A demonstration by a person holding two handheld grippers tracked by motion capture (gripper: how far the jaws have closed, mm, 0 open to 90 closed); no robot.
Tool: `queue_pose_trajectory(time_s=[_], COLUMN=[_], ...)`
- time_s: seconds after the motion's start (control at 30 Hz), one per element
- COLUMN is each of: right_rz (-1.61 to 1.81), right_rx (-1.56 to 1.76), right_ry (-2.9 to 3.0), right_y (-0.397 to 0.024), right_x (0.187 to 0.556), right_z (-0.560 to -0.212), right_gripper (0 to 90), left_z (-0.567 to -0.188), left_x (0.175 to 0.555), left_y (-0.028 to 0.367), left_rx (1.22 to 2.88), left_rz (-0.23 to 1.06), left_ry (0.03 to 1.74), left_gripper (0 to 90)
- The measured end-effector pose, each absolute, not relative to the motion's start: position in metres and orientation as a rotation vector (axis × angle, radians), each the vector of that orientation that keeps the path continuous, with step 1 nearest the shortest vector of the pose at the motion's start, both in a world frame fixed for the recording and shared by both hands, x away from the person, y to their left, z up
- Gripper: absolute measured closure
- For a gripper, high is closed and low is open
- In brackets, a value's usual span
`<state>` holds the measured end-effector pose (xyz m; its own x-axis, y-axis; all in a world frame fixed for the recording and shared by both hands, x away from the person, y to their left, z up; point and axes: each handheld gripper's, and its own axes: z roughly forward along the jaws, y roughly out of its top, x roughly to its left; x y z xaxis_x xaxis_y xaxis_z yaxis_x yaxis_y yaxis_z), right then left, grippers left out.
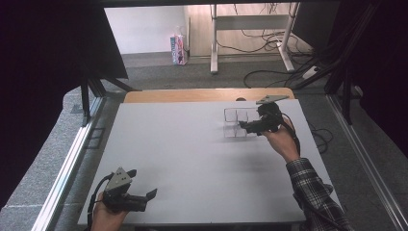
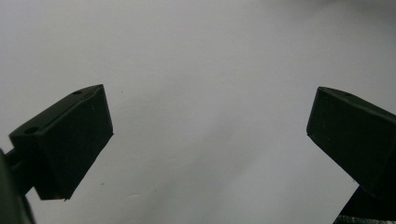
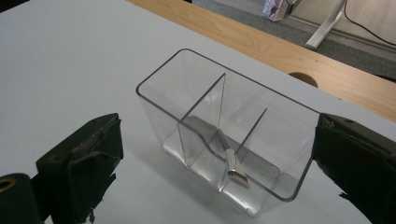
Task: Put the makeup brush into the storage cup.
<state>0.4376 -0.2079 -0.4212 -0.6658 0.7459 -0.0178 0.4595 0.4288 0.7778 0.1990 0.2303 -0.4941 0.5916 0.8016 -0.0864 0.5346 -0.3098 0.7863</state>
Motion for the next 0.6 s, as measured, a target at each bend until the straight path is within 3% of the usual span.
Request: queue_pose_trajectory(time_s=[0.6], right_rz=[1.109], right_rx=[0.984], right_ry=[2.350], right_y=[-0.216], right_x=[0.409], right_z=[-0.419], right_gripper=[0.1], left_z=[-0.494], left_x=[0.199], left_y=[0.230], left_rx=[1.995], left_rz=[0.412], left_ry=[1.063], left_gripper=[0.3])
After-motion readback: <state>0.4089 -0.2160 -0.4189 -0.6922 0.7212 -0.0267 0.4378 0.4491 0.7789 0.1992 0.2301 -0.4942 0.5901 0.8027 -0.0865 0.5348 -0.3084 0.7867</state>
